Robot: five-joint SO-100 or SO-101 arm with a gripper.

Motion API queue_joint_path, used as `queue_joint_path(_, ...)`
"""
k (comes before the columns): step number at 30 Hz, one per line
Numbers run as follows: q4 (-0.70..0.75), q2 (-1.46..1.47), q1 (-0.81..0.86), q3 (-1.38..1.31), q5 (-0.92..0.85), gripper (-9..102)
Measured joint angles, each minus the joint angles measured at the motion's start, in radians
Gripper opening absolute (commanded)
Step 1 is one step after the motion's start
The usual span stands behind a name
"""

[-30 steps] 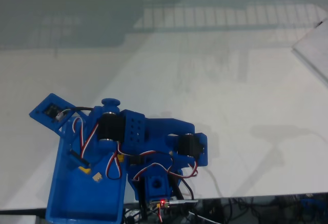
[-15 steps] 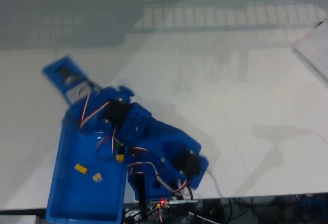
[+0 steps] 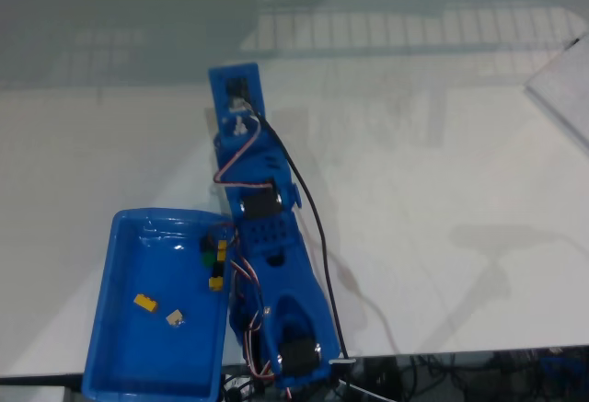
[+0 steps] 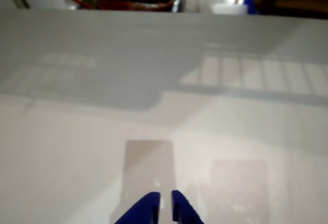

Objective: Pick up all the lego then put into the bin

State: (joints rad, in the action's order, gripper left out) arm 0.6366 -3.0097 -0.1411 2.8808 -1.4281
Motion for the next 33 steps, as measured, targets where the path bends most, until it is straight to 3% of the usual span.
queue_joint_path(6,0.002,-0.201,0.075,0.172,-0.048,0)
queue_joint_path(33,0.634,-0.299,0.149,0.184,-0.13,0)
